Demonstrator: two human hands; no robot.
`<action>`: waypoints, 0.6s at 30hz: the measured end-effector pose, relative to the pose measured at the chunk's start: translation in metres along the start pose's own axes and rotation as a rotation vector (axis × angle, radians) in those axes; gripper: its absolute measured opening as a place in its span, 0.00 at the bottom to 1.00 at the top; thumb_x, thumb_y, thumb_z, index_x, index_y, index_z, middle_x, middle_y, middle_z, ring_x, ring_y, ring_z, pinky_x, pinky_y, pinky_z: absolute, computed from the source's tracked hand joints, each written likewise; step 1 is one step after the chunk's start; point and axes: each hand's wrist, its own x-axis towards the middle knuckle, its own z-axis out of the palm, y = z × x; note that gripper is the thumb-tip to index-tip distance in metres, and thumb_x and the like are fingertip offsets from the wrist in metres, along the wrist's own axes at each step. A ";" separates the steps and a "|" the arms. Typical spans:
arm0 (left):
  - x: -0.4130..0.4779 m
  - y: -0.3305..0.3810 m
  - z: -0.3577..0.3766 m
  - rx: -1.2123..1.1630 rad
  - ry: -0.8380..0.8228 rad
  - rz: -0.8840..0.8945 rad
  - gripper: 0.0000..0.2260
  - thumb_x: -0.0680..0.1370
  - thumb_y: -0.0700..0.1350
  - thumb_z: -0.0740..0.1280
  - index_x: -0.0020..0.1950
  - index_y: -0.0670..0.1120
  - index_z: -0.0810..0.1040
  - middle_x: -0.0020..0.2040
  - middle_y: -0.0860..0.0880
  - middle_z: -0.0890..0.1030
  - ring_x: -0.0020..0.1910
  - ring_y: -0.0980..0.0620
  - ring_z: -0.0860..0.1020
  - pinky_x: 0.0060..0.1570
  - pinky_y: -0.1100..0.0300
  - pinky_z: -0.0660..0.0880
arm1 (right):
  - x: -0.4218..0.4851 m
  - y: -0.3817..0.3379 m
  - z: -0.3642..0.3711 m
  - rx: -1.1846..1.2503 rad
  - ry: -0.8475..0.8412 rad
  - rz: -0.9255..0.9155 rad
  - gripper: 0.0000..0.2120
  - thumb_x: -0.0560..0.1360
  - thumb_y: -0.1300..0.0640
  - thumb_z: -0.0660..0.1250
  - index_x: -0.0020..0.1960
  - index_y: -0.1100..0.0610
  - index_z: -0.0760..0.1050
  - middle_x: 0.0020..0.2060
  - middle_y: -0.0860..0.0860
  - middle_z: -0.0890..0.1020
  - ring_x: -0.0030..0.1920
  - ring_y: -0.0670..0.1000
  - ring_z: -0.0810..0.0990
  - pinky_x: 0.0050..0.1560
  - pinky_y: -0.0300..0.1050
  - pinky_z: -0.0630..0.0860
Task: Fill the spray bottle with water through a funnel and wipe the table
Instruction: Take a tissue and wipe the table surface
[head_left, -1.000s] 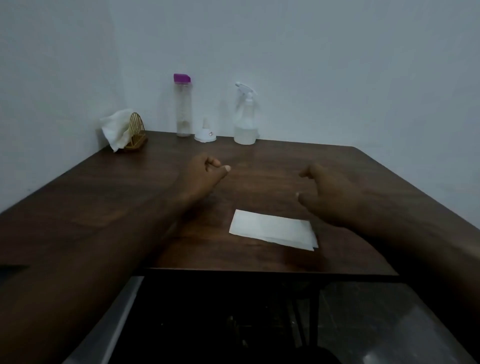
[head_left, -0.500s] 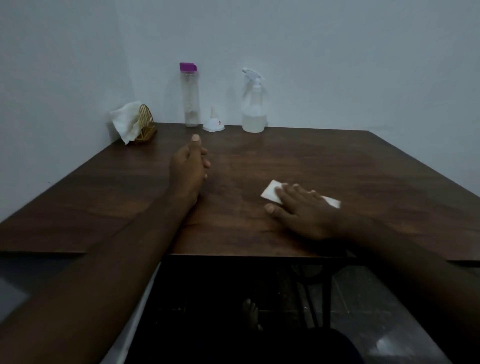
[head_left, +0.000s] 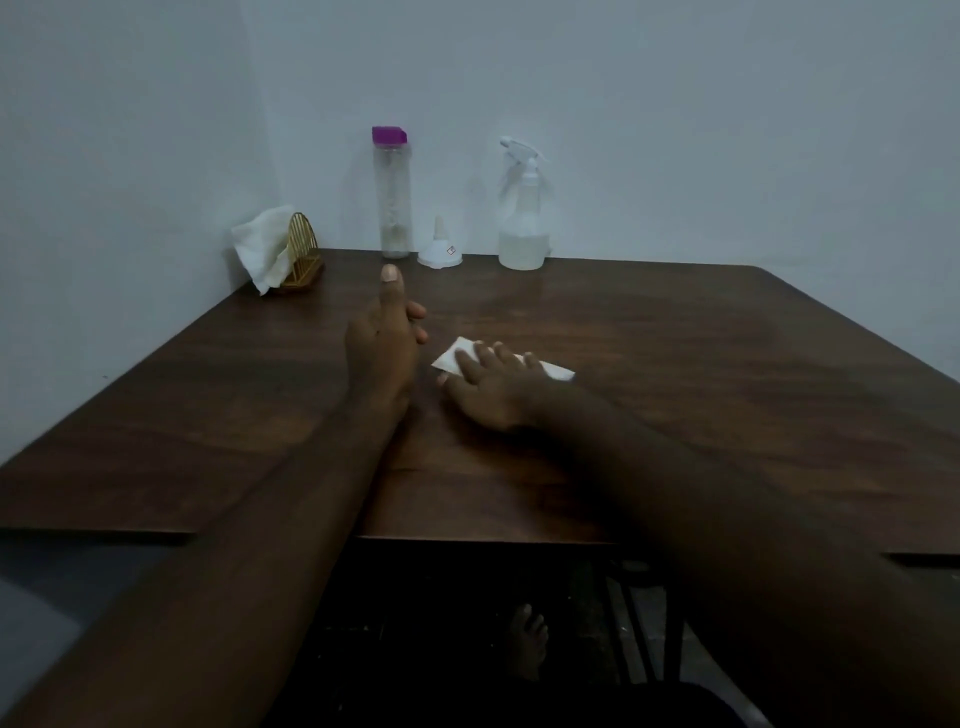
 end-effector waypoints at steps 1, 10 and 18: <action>0.000 -0.001 0.001 0.016 0.001 0.041 0.28 0.77 0.68 0.53 0.35 0.47 0.77 0.29 0.49 0.77 0.29 0.54 0.74 0.38 0.55 0.71 | 0.000 -0.010 0.003 -0.003 0.005 -0.075 0.31 0.81 0.37 0.41 0.80 0.48 0.45 0.80 0.53 0.45 0.80 0.54 0.42 0.77 0.61 0.40; 0.000 -0.006 -0.001 0.096 0.039 0.257 0.26 0.78 0.67 0.52 0.33 0.50 0.75 0.30 0.49 0.77 0.33 0.53 0.77 0.42 0.53 0.75 | 0.021 0.021 -0.013 -0.028 -0.027 0.071 0.29 0.82 0.39 0.40 0.80 0.48 0.42 0.80 0.51 0.43 0.79 0.54 0.40 0.77 0.60 0.39; 0.002 -0.005 -0.007 0.040 0.096 0.210 0.28 0.77 0.69 0.51 0.32 0.50 0.76 0.29 0.51 0.77 0.33 0.53 0.77 0.43 0.55 0.74 | 0.022 0.009 -0.011 -0.049 -0.027 -0.086 0.28 0.83 0.42 0.41 0.80 0.50 0.45 0.80 0.53 0.46 0.80 0.55 0.44 0.77 0.60 0.43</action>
